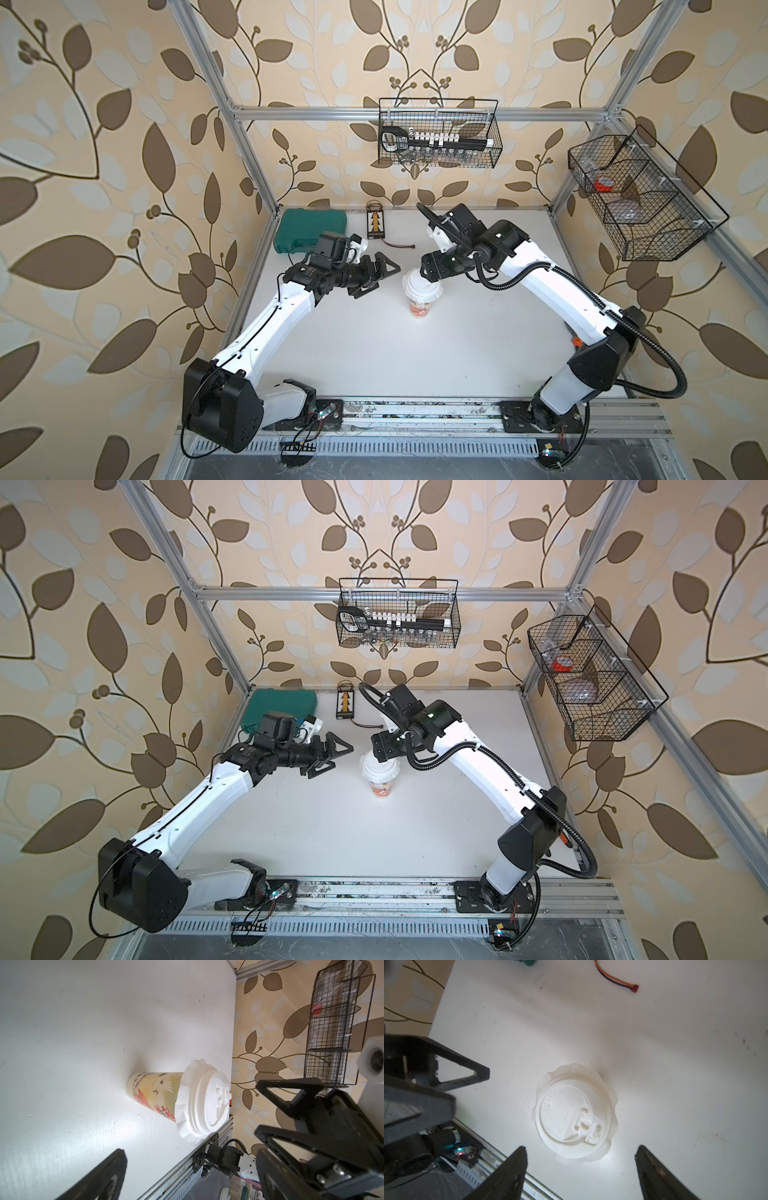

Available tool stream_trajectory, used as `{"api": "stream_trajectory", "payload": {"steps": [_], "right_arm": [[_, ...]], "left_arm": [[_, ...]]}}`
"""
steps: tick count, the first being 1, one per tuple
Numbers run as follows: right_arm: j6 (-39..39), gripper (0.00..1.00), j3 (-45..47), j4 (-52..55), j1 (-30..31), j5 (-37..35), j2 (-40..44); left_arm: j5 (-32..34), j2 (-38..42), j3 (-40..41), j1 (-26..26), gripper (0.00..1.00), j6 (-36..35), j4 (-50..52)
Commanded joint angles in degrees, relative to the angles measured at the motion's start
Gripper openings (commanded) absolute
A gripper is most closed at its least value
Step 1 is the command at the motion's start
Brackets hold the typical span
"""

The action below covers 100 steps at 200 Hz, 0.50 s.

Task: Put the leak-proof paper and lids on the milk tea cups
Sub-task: Place the cup lid on the cup, then secure the cup lid on the cup.

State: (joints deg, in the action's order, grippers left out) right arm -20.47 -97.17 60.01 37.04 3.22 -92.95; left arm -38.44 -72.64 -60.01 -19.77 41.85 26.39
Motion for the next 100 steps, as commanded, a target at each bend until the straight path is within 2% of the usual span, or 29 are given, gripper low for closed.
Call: {"api": "stream_trajectory", "payload": {"steps": [1,32,54,64,80,100], "right_arm": [[-2.5,0.71,5.8,-7.7,-2.5,6.5,2.8],[-4.2,0.59,12.6,-13.7,-5.0,10.8,5.5],[-4.7,0.58,15.2,-16.4,-5.8,12.2,6.4],[-4.7,0.58,15.7,-17.2,-5.9,12.4,6.6],[-4.6,0.58,16.1,-17.8,-6.0,12.4,6.4],[-4.2,0.57,16.4,-18.1,-6.1,12.3,5.9]], "left_arm": [[1.6,-1.4,-3.5,-2.6,0.96,0.8,0.2],[2.7,-3.9,-5.7,-5.1,0.9,0.4,1.9],[3.9,-5.6,-7.2,-6.4,0.84,-0.3,3.6],[4.1,-6.5,-7.6,-6.8,0.78,-0.7,4.1],[4.1,-7.5,-8.0,-7.3,0.73,-0.9,4.7],[4.5,-8.2,-8.4,-7.6,0.72,-1.0,5.0]]}}
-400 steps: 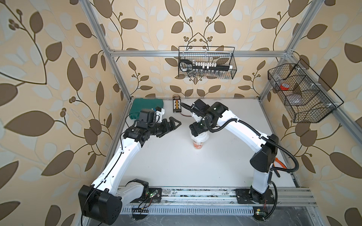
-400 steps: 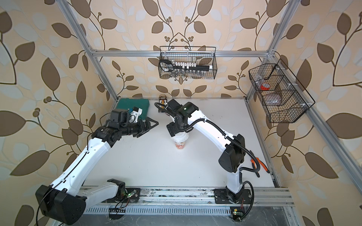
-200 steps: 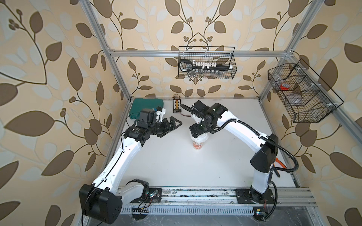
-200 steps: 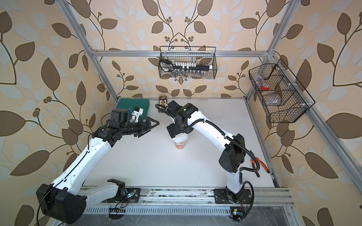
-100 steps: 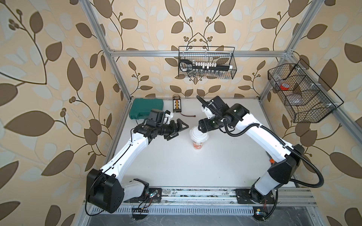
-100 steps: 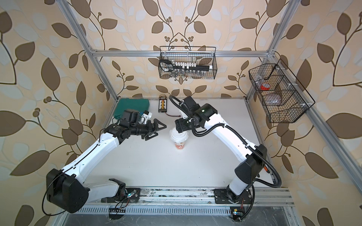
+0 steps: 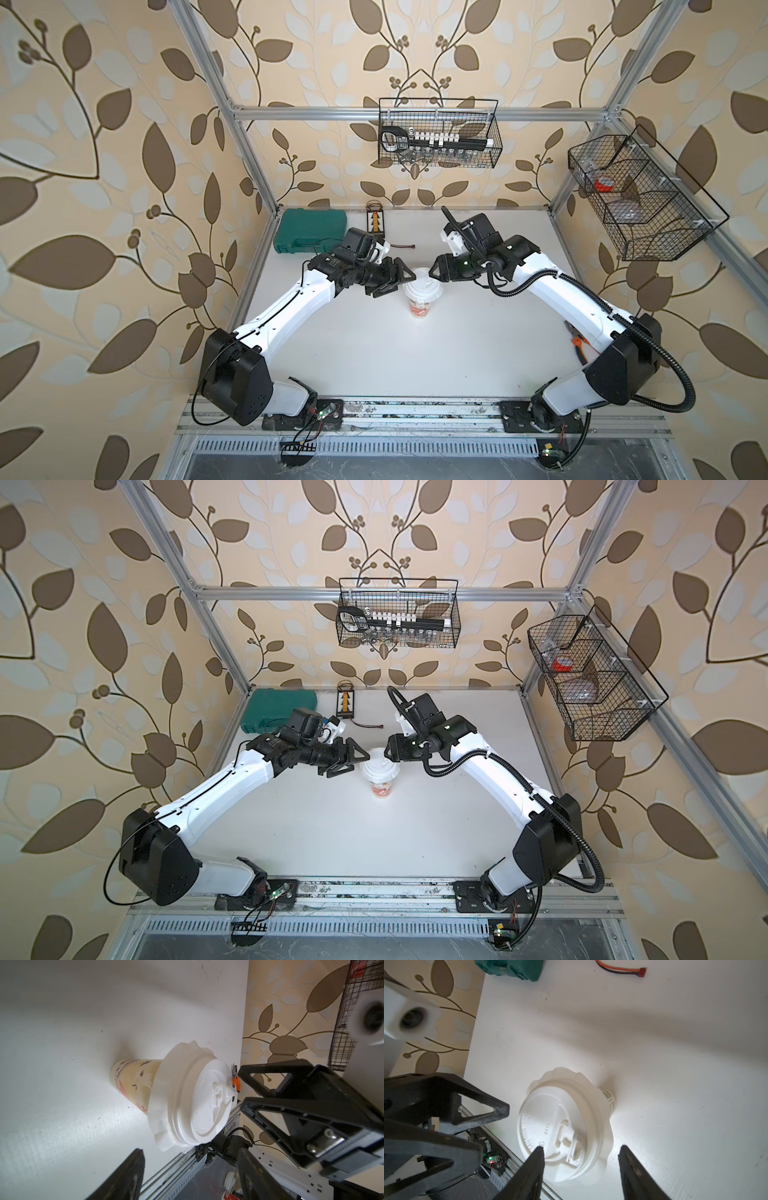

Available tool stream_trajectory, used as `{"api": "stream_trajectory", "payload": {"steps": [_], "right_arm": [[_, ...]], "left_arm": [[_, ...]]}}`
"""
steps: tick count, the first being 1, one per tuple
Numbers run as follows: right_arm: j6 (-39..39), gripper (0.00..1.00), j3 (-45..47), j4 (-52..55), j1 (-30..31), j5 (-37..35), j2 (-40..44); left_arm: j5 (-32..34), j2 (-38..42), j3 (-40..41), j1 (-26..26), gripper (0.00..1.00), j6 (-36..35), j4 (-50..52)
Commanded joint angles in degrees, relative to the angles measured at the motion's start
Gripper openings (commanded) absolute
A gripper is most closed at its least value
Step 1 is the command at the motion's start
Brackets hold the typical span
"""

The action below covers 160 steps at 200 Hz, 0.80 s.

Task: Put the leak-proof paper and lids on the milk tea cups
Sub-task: Secure the cup lid on the cup.

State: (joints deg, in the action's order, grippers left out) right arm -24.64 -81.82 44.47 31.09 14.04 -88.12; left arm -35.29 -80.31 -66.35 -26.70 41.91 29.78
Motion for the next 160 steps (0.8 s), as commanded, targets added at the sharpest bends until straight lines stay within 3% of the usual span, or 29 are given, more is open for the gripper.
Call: {"api": "stream_trajectory", "payload": {"steps": [1,46,160], "right_arm": [[0.0,0.57,1.1,-2.6,-0.1,1.5,1.0],[0.7,0.56,2.0,-2.8,-0.2,1.9,0.3],[3.4,0.52,1.9,-1.3,2.5,-1.0,-1.6]], "left_arm": [[1.4,-0.6,-2.2,-0.6,0.72,-1.1,1.6],[1.4,-1.9,-3.1,-1.0,0.67,-1.5,2.0],[1.1,-4.7,-4.1,-1.4,0.66,-2.7,2.1]]}}
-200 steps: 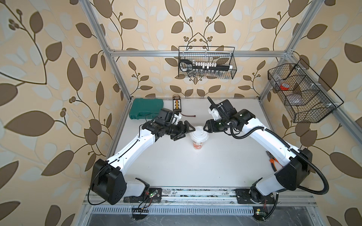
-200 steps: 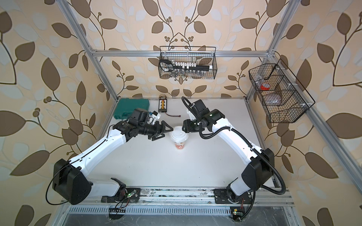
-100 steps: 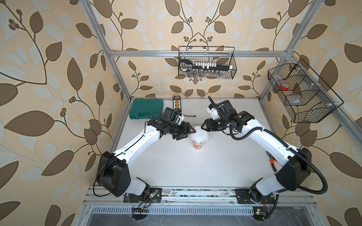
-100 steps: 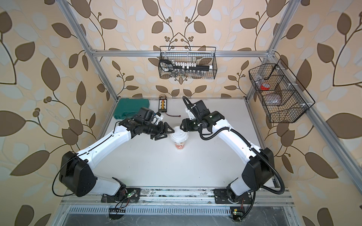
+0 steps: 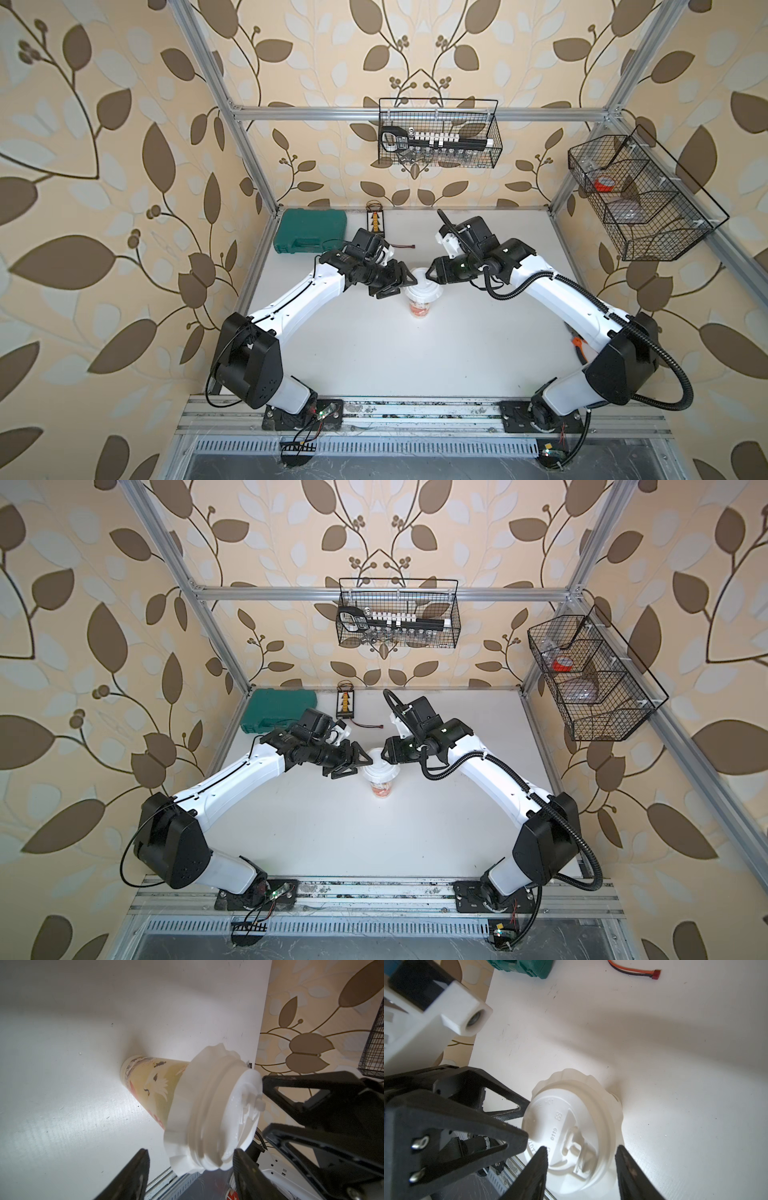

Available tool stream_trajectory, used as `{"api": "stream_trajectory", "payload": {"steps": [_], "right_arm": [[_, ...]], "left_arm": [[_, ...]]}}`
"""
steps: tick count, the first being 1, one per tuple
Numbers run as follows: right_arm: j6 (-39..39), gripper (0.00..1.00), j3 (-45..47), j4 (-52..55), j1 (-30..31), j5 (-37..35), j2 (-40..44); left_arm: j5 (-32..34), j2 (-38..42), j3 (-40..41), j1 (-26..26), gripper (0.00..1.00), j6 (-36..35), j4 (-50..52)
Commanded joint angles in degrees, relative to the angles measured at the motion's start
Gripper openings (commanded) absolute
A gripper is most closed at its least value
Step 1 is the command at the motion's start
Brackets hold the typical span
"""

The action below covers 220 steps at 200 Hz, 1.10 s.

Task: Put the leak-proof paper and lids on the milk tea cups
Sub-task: Secure the cup lid on the cup.

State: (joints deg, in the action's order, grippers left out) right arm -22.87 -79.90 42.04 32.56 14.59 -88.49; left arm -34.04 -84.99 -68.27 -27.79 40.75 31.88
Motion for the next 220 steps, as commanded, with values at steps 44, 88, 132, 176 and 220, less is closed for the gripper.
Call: {"api": "stream_trajectory", "payload": {"steps": [44,88,132,176,220], "right_arm": [[2.2,0.49,-0.6,2.0,2.2,-3.4,-1.7],[2.6,0.48,-0.6,2.7,3.0,-4.5,-1.9],[2.6,0.48,-0.3,2.7,3.1,-4.9,-1.9],[2.6,0.48,0.2,2.7,3.1,-5.1,-1.6],[2.4,0.47,0.5,2.7,3.1,-5.0,-1.5]], "left_arm": [[0.1,-0.1,-2.4,-0.4,0.63,-1.8,0.4],[0.5,-0.1,-2.3,-0.4,0.63,-2.2,0.7],[0.5,-0.1,-1.4,-0.4,0.61,-2.3,0.6],[0.4,0.1,0.0,-0.4,0.58,-2.5,0.4],[0.2,0.2,1.6,-0.7,0.53,-2.6,-0.1]]}}
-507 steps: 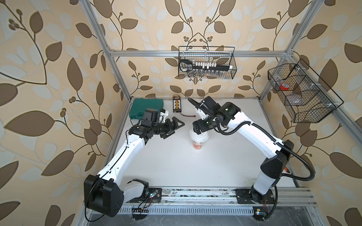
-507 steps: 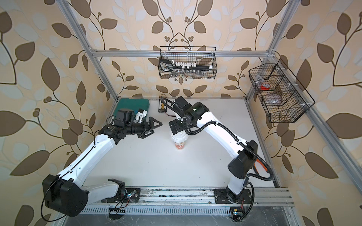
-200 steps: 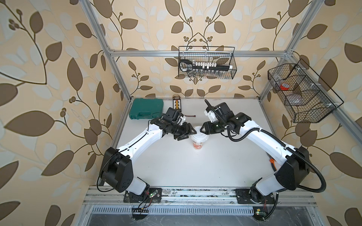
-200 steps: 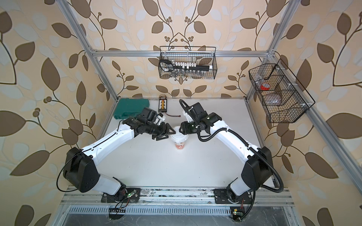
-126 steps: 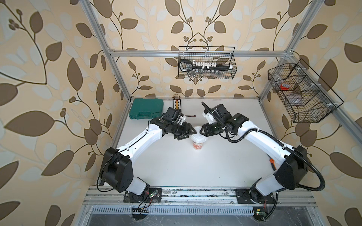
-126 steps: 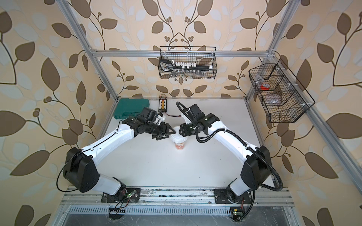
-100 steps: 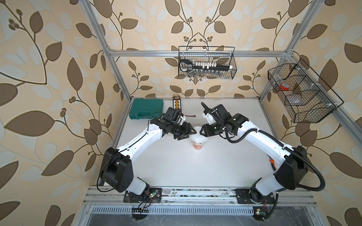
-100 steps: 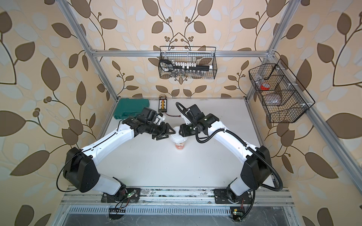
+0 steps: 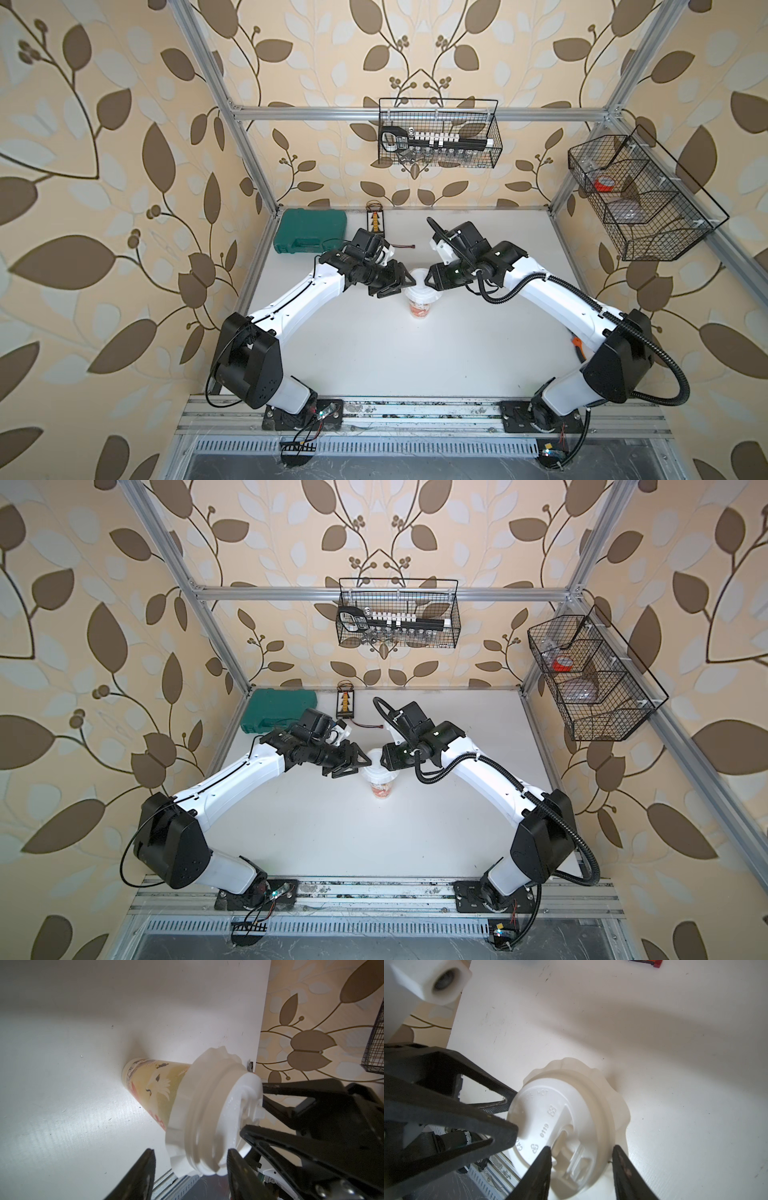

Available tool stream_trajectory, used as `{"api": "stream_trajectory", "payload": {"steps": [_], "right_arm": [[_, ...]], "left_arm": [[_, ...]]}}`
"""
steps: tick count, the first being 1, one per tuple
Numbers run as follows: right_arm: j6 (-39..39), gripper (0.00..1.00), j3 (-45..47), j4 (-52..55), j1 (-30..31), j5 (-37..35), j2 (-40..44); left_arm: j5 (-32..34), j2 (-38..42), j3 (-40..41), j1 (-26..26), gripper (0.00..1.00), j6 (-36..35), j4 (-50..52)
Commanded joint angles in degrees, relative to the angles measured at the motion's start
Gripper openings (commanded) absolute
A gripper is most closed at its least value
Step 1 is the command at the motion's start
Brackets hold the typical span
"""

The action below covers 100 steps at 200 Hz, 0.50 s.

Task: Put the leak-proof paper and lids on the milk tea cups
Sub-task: Secure the cup lid on the cup.

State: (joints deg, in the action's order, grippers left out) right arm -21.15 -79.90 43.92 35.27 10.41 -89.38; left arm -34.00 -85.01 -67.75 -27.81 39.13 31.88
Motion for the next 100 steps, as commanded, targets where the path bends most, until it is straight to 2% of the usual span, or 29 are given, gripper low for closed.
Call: {"api": "stream_trajectory", "payload": {"steps": [1,100], "right_arm": [[0.7,0.47,0.5,0.8,0.3,-0.8,-0.6],[0.3,0.43,3.2,-0.5,0.3,-1.0,-0.2]], "left_arm": [[0.2,0.2,1.2,-0.7,0.53,-1.0,-0.1],[0.5,-0.5,1.7,-1.1,0.56,-1.2,-0.5]]}}
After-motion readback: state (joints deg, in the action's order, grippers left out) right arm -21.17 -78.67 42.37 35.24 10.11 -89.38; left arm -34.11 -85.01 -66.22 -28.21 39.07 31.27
